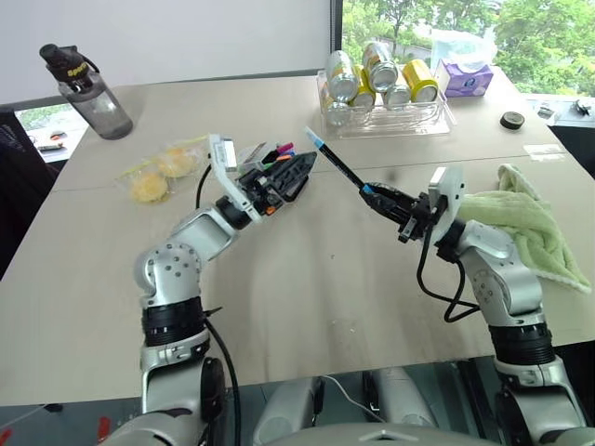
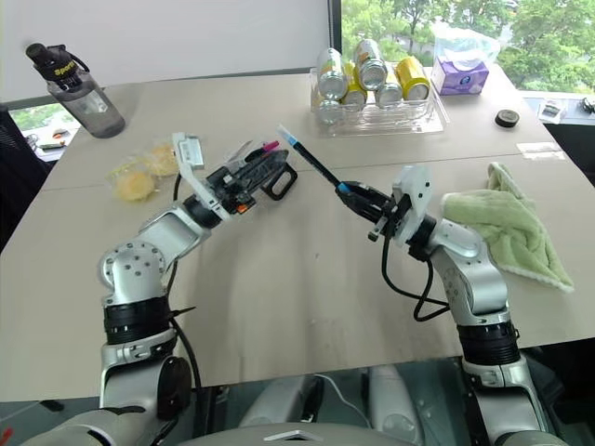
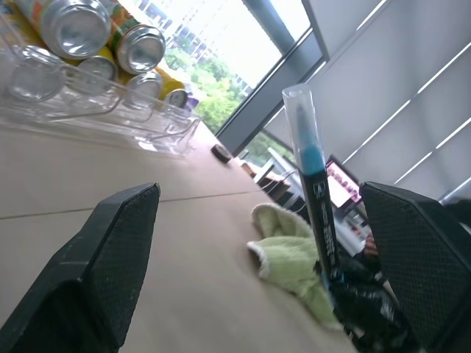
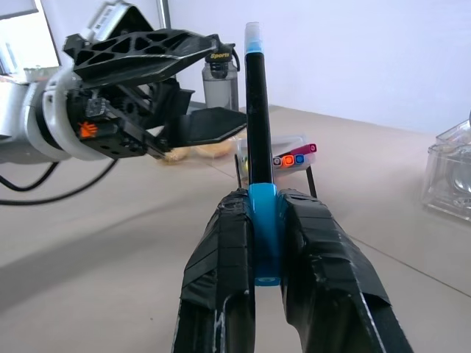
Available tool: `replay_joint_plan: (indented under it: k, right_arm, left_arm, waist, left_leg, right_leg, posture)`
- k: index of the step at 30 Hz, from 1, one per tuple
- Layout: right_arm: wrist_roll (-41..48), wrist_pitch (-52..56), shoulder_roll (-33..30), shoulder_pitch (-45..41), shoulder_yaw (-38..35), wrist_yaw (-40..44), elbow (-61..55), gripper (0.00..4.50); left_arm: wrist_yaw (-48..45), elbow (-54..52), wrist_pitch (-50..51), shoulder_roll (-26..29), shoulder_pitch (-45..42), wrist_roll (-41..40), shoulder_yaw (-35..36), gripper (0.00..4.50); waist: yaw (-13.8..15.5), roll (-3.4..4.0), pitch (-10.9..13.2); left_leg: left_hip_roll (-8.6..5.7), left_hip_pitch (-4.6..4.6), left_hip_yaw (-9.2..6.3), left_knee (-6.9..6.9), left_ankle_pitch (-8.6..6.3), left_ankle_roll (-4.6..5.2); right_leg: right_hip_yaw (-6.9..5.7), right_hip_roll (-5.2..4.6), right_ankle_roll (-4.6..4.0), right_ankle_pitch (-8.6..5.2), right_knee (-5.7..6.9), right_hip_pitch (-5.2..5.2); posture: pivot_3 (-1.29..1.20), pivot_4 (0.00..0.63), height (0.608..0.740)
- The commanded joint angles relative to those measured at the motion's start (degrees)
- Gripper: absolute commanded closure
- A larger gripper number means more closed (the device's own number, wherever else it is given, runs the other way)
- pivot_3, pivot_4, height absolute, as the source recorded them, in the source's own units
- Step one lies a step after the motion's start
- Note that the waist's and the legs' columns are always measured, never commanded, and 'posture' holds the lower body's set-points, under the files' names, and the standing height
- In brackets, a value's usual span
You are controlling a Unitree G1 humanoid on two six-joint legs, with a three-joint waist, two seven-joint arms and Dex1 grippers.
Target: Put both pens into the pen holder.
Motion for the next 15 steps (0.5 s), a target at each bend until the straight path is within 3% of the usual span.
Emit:
replay_joint_plan:
  k: [1,9,10,12,15]
  right_arm:
    - [1.6,0.15,0.03,-0.44,-0.21,-0.48,-3.1,4.48]
    - [2.44,0.43,-0.9,-0.56,0.81,0.95,-3.88,4.48]
    - [2.4,0.33,-0.93,-0.64,0.93,1.03,-3.77,4.5]
    - [2.28,0.11,-1.07,-0.77,1.14,1.21,-3.51,4.5]
    - [2.56,0.4,-1.31,-0.78,1.27,1.33,-4.0,4.5]
  left_arm:
    - [0.68,-0.62,0.32,-0.98,-1.71,-4.17,1.11,0.0]
    - [0.52,-0.32,1.11,-1.53,-1.76,-8.11,0.48,0.0]
    - [0.42,-0.22,1.06,-1.51,-1.84,-8.31,0.37,0.53]
    - [-0.08,-0.19,0.81,-1.36,-1.72,-8.23,-0.16,1.11]
    - [-0.24,-0.52,0.86,-1.53,-1.53,-8.39,-0.82,2.5]
  waist:
    - [-0.11,0.0,0.0]
    - [-0.04,0.0,0.0]
    - [-0.02,0.0,0.0]
    - [-0.03,0.0,0.0]
    - [-0.01,0.0,0.0]
  left_leg:
    - [0.0,0.0,0.0,0.0,0.0,0.0]
    - [0.0,0.01,0.02,0.05,0.0,-0.01]
    - [0.0,0.01,0.02,0.05,0.0,-0.01]
    - [0.0,0.01,0.02,0.05,0.0,-0.01]
    - [0.0,0.01,0.02,0.05,0.0,-0.01]
  right_leg:
    - [0.0,0.0,0.0,0.0,0.01,0.0]
    - [0.03,0.01,0.0,0.0,0.12,-0.01]
    - [0.02,0.01,0.0,0.0,0.12,-0.01]
    - [0.03,0.01,0.0,0.0,0.12,-0.02]
    - [0.03,0.01,0.0,0.0,0.11,-0.01]
  posture:
    - [0.0,0.15,0.74]
    - [0.0,0.15,0.74]
    - [0.0,0.15,0.74]
    - [0.0,0.15,0.74]
    - [0.0,0.15,0.74]
